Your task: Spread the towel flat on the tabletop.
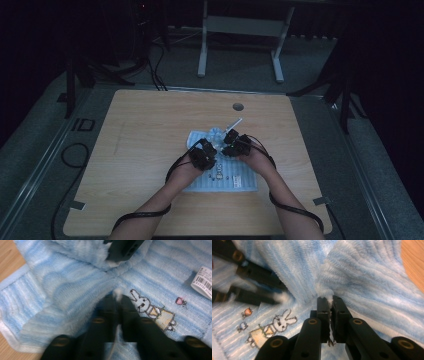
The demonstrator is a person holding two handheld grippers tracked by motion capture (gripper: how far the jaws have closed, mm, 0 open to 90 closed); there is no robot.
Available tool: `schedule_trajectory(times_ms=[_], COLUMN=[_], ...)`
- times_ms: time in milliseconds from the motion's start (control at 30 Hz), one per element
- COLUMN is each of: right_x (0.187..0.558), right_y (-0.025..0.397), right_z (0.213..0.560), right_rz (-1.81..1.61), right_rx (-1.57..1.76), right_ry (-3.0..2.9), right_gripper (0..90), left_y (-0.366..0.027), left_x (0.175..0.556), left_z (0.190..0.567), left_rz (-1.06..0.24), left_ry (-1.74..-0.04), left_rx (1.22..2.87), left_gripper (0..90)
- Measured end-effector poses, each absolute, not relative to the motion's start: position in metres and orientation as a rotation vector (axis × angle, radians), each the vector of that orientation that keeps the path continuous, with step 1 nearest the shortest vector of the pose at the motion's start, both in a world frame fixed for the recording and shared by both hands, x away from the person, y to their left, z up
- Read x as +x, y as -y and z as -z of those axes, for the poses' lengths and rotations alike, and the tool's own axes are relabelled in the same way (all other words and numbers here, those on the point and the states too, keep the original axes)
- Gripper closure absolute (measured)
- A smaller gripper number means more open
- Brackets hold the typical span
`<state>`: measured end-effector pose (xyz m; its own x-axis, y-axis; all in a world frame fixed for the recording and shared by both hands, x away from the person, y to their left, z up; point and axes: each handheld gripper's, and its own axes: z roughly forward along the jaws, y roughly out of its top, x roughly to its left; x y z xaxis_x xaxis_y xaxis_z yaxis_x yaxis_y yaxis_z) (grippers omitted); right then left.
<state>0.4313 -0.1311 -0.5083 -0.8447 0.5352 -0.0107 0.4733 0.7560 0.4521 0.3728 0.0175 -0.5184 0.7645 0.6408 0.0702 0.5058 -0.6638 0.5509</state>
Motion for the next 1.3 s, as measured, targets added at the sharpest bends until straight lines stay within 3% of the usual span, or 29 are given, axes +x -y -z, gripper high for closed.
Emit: schedule_trajectory(times_ms=[367,767,967,1300], right_x=[0.432,0.436,0.435,0.441], right_y=[0.153,0.208,0.225,0.211], right_z=[0.479,0.464,0.469,0.507], right_rz=[-0.65,-0.691,-0.7,-0.556], right_rx=[0.827,0.97,1.028,1.063], right_ry=[-2.75,-2.652,-2.648,-2.736], right_gripper=[87.0,87.0,86.9,85.4], left_y=[-0.038,-0.105,-0.129,-0.129], left_x=[0.356,0.344,0.347,0.365], left_z=[0.491,0.471,0.481,0.518], left_rz=[-0.413,-0.45,-0.369,-0.332], left_ry=[-0.851,-0.971,-1.052,-1.152], left_rx=[2.377,2.257,2.214,2.275], left_gripper=[87.8,87.8,87.7,84.2])
